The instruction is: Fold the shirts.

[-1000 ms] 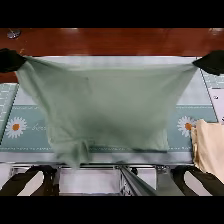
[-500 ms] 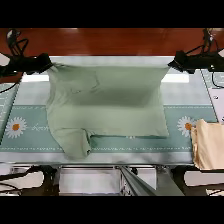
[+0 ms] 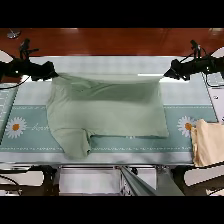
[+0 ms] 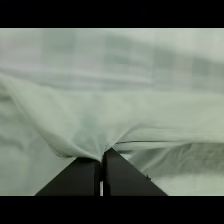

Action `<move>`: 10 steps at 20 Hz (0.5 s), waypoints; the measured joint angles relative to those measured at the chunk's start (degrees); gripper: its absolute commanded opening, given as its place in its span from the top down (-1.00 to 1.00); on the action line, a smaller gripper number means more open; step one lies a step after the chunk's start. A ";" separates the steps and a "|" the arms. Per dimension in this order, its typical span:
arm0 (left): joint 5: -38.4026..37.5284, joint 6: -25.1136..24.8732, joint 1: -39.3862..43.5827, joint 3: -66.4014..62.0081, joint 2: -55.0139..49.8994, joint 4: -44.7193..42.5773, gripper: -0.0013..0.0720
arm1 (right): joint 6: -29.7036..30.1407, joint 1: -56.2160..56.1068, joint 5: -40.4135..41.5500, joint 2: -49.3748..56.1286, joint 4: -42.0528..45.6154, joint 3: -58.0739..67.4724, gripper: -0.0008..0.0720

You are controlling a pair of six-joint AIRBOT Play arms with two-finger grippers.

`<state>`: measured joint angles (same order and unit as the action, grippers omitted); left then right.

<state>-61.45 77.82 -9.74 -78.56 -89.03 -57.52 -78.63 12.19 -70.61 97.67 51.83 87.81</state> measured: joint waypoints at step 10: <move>-12.94 -1.81 -0.70 7.80 -2.01 -6.19 -0.96 | -2.10 -2.29 -5.14 0.24 7.91 -7.04 -0.72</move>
<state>-74.39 76.01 -10.44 -70.76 -91.05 -63.70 -80.73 9.89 -75.75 97.91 59.75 80.77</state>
